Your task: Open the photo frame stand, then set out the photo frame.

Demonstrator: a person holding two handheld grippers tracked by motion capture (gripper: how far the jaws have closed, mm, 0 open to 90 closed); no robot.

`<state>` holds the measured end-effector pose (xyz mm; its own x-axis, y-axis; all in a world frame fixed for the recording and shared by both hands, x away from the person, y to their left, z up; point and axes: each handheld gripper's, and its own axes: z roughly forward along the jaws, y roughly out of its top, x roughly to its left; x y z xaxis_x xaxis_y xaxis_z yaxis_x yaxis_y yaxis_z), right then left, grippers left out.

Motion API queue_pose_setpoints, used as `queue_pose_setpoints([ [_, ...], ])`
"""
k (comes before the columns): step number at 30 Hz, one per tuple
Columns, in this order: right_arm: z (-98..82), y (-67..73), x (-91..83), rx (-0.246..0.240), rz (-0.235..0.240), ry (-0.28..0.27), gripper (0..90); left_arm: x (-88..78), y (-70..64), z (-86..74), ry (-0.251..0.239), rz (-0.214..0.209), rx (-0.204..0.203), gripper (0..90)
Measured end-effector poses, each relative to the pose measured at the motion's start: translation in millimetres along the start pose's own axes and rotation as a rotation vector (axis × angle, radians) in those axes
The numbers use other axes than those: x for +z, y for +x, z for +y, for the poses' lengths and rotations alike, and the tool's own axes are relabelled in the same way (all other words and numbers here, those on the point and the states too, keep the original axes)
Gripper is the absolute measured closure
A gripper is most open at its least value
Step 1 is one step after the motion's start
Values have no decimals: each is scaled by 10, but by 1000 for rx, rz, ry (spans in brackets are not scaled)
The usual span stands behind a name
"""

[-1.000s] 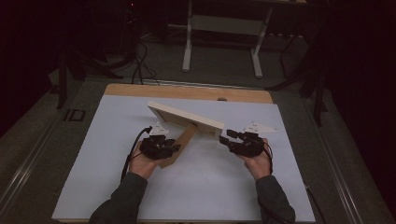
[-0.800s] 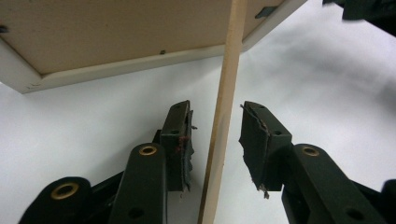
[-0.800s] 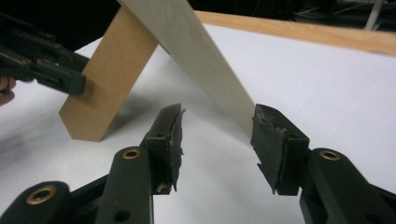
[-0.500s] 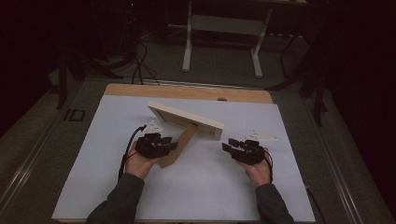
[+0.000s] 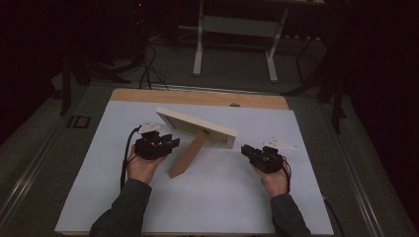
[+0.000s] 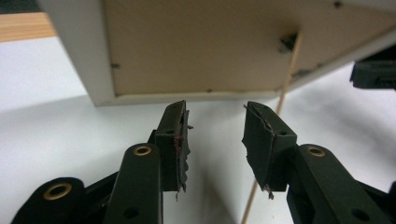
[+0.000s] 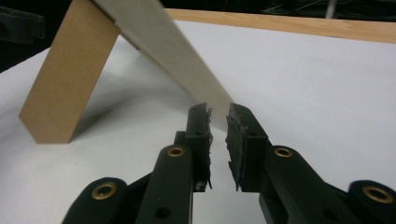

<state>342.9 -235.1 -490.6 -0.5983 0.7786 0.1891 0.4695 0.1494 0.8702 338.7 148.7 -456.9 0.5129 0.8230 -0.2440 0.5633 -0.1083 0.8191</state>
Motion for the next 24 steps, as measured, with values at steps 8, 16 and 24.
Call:
queue_pose_setpoints([
  [8, 79, -11, -17, 24, -21, -12, 814, -74, 74, 144, -47, 33, -29, 640],
  [16, 206, -37, 58, 20, -47, 4, 870, -66, 100, 254, -60, 47, -32, 703],
  [24, 324, -33, 146, 3, -53, 9, 900, -5, 96, 331, -50, 68, -23, 900],
])
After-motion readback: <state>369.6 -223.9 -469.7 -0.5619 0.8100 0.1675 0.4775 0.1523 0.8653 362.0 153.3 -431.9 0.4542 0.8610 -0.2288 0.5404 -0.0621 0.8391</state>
